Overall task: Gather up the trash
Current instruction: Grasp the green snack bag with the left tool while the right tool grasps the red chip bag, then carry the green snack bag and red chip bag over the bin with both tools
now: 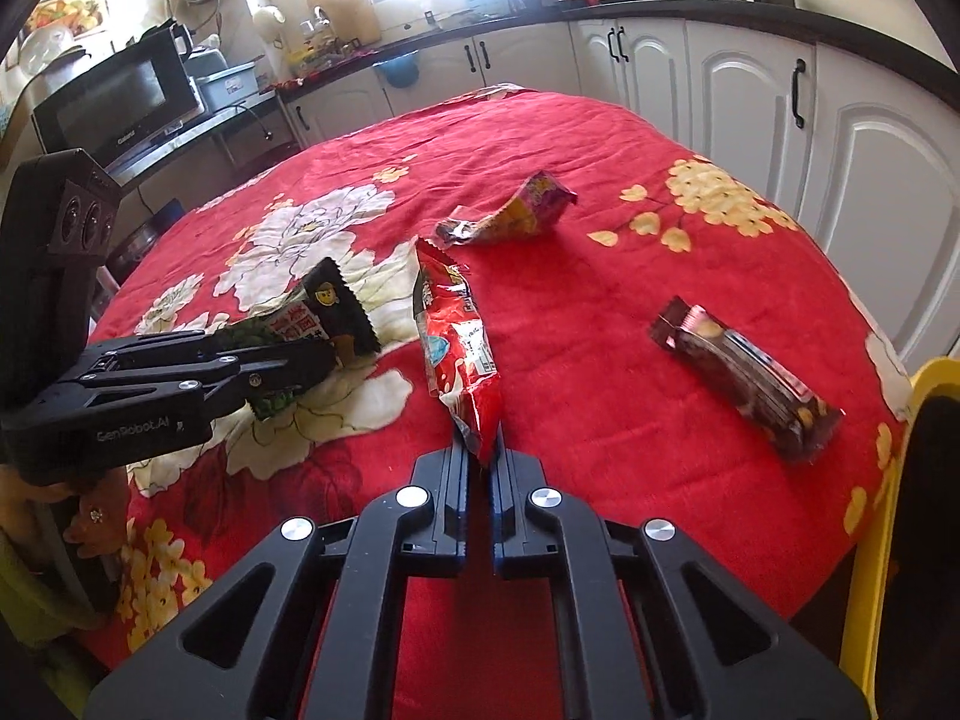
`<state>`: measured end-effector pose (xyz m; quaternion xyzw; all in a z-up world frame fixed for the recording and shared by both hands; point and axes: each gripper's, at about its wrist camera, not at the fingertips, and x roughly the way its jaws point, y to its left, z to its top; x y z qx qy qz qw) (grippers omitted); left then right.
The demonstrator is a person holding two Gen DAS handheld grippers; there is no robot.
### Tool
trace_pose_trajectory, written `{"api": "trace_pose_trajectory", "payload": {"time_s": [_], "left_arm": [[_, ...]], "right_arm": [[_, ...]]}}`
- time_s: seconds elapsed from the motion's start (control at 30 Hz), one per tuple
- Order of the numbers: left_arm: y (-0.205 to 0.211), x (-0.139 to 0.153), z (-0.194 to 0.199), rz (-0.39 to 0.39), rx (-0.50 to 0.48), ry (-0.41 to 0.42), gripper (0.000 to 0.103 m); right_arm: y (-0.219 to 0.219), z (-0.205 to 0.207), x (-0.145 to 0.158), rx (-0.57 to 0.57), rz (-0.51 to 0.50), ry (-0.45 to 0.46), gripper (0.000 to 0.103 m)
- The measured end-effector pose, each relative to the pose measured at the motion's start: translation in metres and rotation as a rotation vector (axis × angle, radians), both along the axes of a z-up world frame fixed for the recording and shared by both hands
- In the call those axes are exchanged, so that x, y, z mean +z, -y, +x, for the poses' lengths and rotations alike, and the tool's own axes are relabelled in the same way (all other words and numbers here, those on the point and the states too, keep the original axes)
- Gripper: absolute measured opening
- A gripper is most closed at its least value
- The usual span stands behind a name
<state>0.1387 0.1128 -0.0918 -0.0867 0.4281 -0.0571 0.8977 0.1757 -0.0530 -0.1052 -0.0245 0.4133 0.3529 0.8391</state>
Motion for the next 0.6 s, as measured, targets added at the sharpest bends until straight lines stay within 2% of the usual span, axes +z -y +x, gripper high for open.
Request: {"api": "trace_pose_trajectory", "payload": {"time_s": [0.6], "left_arm": [[0.053,0.034,-0.01,0.041,-0.082,0.089,0.009]], "right_arm": [[0.063,-0.014,0.02,-0.104,0.084,0.022,0.005]]}}
